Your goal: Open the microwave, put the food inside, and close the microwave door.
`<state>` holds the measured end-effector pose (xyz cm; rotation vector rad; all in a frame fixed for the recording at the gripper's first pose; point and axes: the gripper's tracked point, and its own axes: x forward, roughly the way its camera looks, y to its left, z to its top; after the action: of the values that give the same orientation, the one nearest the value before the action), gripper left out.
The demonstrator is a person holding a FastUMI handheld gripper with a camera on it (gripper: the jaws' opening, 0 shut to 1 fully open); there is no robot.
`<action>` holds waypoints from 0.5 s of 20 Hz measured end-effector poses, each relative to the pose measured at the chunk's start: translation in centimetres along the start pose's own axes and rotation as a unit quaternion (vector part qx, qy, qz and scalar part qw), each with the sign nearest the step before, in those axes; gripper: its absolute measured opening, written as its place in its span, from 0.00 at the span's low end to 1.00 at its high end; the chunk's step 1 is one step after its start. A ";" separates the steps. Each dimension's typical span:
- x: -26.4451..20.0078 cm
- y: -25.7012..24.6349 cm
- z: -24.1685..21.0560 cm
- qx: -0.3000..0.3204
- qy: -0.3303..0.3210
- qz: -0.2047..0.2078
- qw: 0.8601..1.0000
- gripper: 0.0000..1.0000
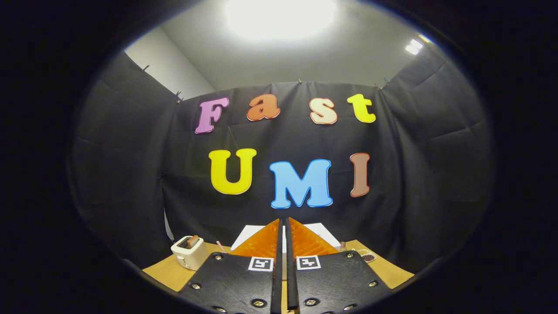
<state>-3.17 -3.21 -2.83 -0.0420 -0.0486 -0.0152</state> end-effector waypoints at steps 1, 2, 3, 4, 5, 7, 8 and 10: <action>-0.1 0.3 0.5 -0.003 -0.003 -0.002 1.000 0.05; -0.3 1.1 0.7 0.004 -0.002 0.011 1.000 0.08; -0.5 2.2 0.6 0.011 0.000 0.022 1.000 0.30; -0.4 2.7 0.7 0.015 0.004 0.026 1.000 0.51; -0.1 3.3 0.9 0.012 0.004 0.038 0.999 0.72; 0.1 2.5 1.3 -0.001 0.003 0.019 1.000 0.98; 0.3 1.9 1.4 -0.005 -0.001 0.007 1.000 0.96; 0.2 2.7 1.1 -0.007 -0.002 0.011 1.000 0.96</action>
<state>-2.97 -0.47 -1.84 -0.0556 -0.0518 0.0057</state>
